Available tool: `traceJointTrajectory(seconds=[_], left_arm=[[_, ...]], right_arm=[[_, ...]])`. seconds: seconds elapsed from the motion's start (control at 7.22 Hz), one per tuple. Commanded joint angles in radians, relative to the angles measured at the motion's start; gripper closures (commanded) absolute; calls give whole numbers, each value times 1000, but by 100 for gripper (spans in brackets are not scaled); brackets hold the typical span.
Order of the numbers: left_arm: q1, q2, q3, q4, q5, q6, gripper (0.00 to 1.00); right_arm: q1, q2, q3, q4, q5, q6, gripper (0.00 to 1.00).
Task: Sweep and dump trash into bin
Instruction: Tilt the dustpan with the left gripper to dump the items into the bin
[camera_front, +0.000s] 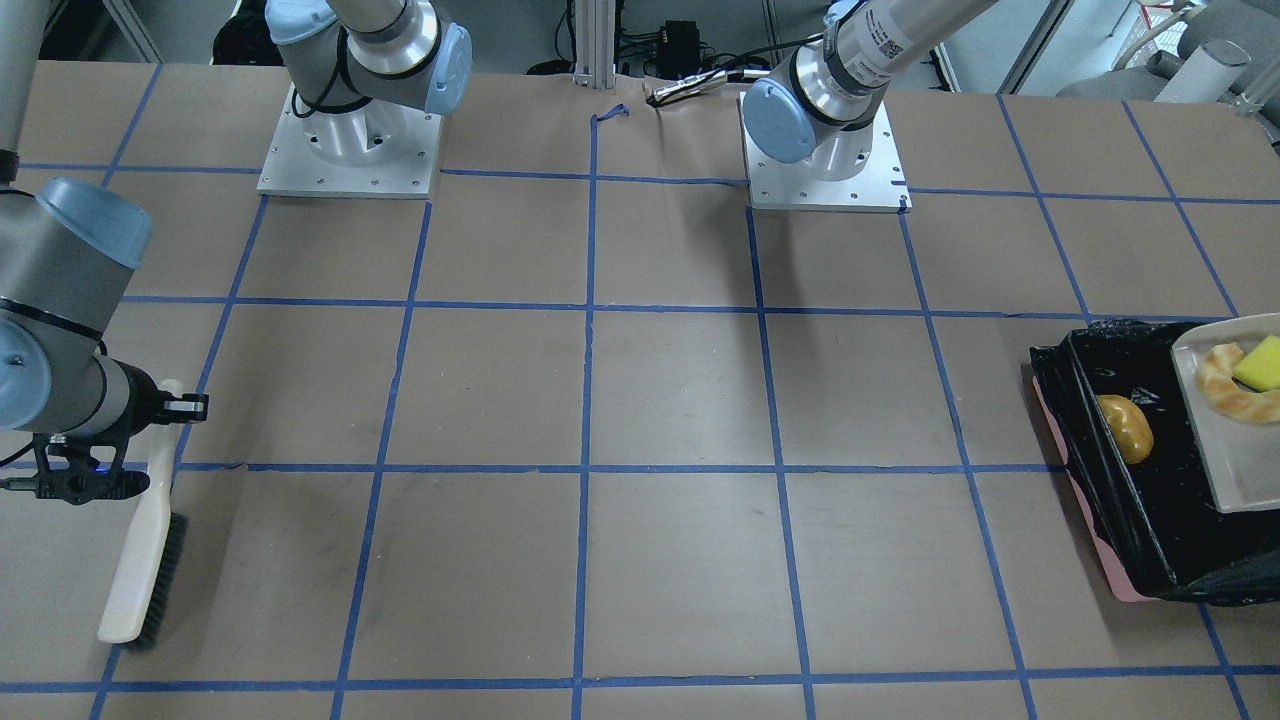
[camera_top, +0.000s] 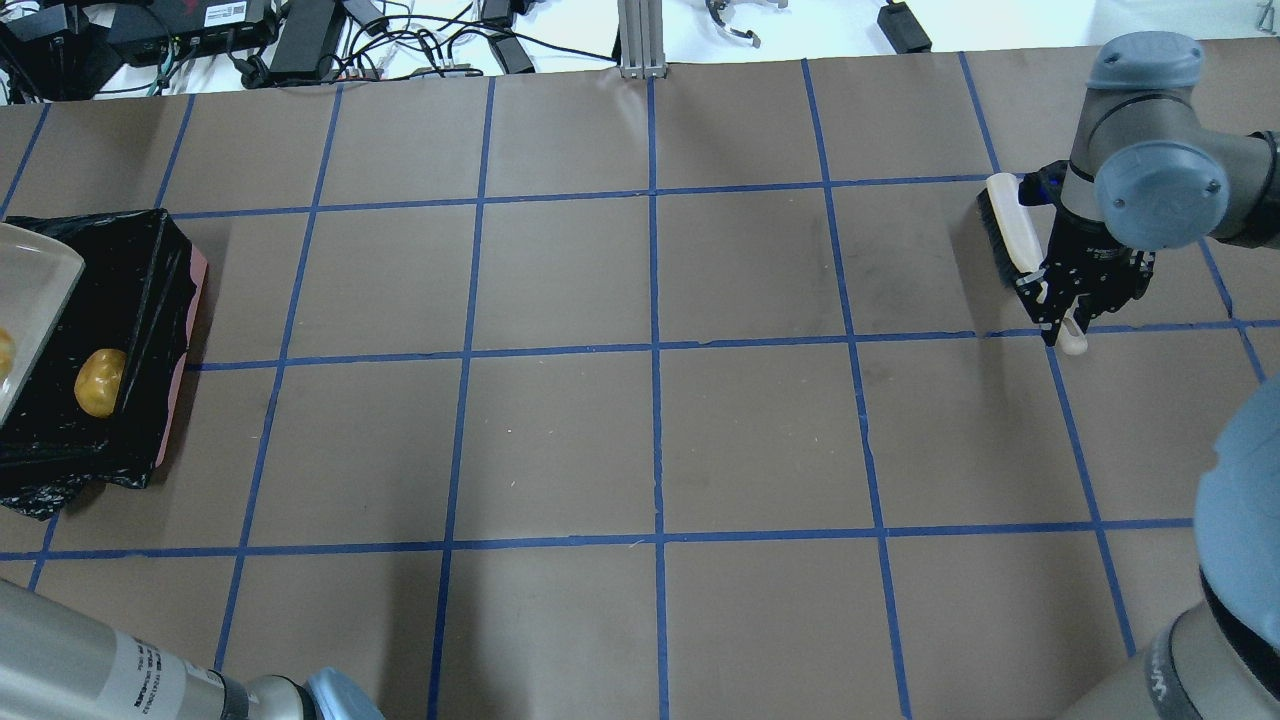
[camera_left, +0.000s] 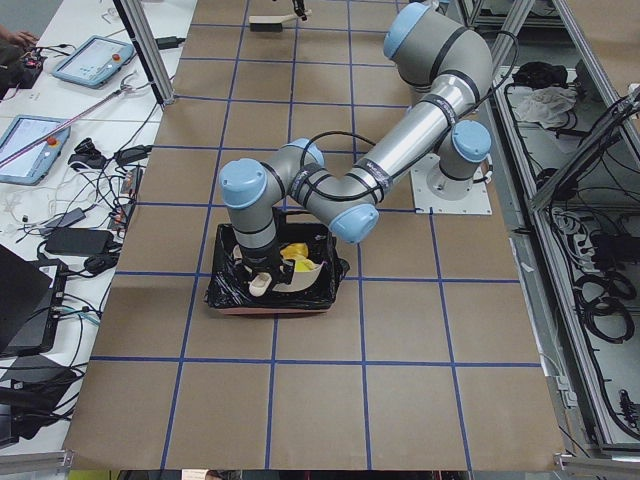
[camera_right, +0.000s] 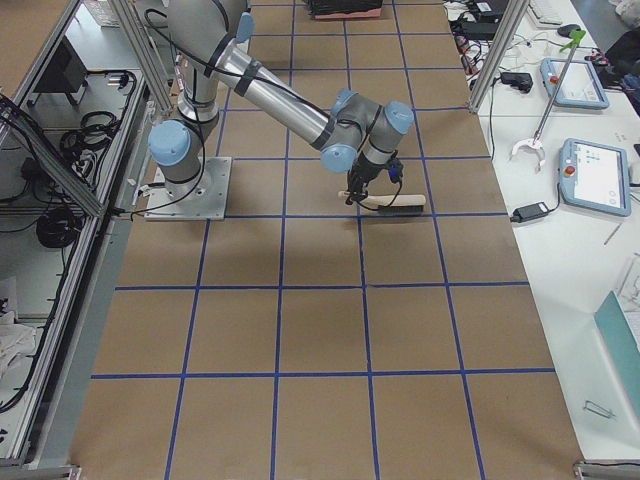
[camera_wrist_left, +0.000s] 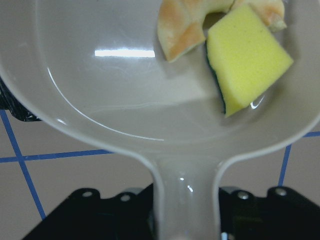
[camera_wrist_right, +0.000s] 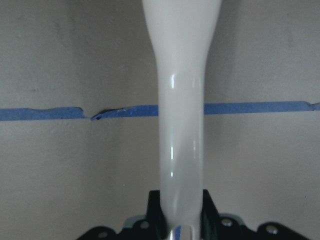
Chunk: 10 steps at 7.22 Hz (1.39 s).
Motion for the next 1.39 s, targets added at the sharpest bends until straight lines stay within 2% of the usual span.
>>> traceJointTrajectory(seconds=[0.0, 0.14, 0.28, 0.42, 0.69, 0.83, 0.97, 1.25], left_arm=[[-6, 10, -2, 4, 48, -76, 99], [-29, 10, -2, 46, 90, -78, 99], [-58, 16, -5, 62, 124, -98, 99], [-70, 15, -5, 63, 159, -137, 99], [-110, 24, -5, 126, 213, -169, 98], [-117, 23, -5, 145, 221, -169, 98], [-118, 24, -5, 143, 215, -172, 99], [-115, 33, -5, 108, 147, -173, 100]], right_arm=[[0, 1, -1, -1, 1, 0, 73], [0, 3, -1, -1, 1, 0, 58], [0, 3, -1, -1, 1, 1, 53], [0, 3, -1, -1, 1, 0, 44], [0, 3, -1, -1, 1, 0, 41], [0, 3, -2, -3, 0, 0, 34], [0, 1, -8, -3, 0, -3, 20], [0, -40, -14, -3, 4, -15, 3]])
